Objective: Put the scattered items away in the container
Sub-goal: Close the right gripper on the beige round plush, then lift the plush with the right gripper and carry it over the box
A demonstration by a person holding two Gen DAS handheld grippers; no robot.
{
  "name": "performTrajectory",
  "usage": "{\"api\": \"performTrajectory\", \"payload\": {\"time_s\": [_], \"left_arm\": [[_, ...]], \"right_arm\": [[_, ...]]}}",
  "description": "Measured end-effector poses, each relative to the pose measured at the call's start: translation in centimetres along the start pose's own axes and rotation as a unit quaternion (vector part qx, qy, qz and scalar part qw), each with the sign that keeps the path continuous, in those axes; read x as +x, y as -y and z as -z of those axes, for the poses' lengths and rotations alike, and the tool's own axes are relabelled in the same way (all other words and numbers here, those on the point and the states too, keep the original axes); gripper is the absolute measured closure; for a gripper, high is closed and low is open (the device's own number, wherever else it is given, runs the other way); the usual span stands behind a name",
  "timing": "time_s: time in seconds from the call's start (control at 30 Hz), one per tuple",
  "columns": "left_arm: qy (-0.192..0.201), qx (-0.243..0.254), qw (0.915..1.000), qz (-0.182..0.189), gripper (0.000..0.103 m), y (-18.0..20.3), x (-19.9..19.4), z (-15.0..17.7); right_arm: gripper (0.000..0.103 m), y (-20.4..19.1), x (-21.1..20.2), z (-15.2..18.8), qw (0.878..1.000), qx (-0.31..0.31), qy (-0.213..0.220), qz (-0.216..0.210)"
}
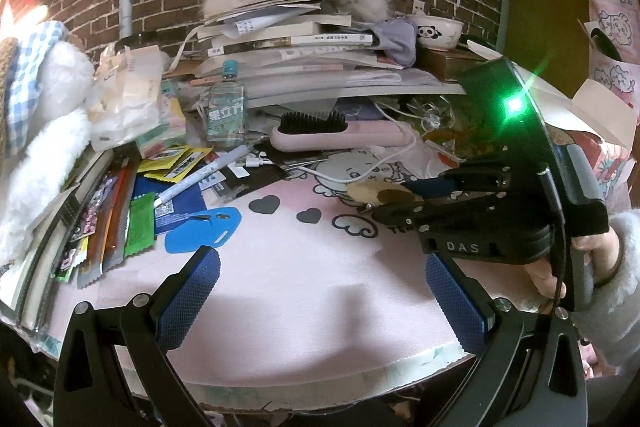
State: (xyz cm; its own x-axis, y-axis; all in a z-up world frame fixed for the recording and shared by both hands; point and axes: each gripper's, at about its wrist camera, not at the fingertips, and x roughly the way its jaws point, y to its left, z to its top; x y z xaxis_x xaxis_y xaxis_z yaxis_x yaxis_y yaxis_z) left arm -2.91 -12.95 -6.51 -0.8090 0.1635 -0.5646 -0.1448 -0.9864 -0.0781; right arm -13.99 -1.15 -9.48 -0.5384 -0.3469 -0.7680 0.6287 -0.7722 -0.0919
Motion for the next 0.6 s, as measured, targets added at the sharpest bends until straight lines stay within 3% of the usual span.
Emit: {"api": "performTrajectory", "payload": {"time_s": [0.6], "left_arm": [[-0.019, 0.001, 0.9996, -0.020, 0.000, 1.3, 0.7, -0.2]], "right_arm": [[0.074, -1.7, -6.3, 1.6, 0.997, -0.015, 0.030, 0.075]]}}
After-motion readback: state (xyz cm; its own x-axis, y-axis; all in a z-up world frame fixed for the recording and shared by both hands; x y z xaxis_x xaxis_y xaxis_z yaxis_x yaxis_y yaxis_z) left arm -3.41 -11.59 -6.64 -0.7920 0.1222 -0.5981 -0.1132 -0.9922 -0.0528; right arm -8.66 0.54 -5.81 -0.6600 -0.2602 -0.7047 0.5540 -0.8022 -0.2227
